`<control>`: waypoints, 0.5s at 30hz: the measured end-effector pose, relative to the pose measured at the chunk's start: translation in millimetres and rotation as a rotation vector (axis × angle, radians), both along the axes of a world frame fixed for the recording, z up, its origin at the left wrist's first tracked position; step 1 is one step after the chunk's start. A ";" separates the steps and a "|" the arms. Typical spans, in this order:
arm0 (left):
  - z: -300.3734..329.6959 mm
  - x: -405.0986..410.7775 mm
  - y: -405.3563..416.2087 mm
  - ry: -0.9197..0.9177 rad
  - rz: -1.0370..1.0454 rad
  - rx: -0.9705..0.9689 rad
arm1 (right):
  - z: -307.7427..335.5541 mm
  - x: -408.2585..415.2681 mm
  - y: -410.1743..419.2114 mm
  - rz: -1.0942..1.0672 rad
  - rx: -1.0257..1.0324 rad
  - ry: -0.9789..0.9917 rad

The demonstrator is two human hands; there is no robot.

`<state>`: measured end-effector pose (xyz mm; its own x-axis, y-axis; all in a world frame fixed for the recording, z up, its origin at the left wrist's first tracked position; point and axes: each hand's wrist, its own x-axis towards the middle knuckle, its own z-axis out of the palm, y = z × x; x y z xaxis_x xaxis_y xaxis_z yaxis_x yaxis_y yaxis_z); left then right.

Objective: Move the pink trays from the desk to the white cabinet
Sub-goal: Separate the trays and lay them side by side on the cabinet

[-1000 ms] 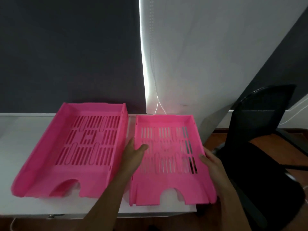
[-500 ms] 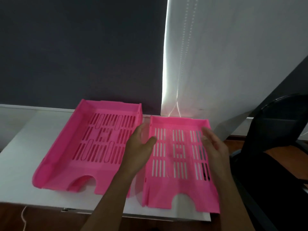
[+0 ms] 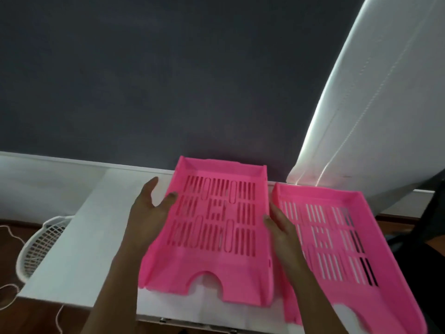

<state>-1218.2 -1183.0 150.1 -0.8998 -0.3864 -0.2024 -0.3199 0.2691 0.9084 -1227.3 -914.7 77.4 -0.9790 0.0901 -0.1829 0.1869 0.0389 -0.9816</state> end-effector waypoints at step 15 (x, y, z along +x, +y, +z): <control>-0.3 4.0 -102.9 0.038 -0.254 0.242 | 36.1 5.7 -95.2 -0.083 -0.118 0.038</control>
<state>-1214.1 -1285.9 149.8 -0.9697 -0.0941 -0.2256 -0.2354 0.1111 0.9655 -1221.6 -1009.9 113.5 -0.9756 0.1510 -0.1594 0.1469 -0.0912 -0.9849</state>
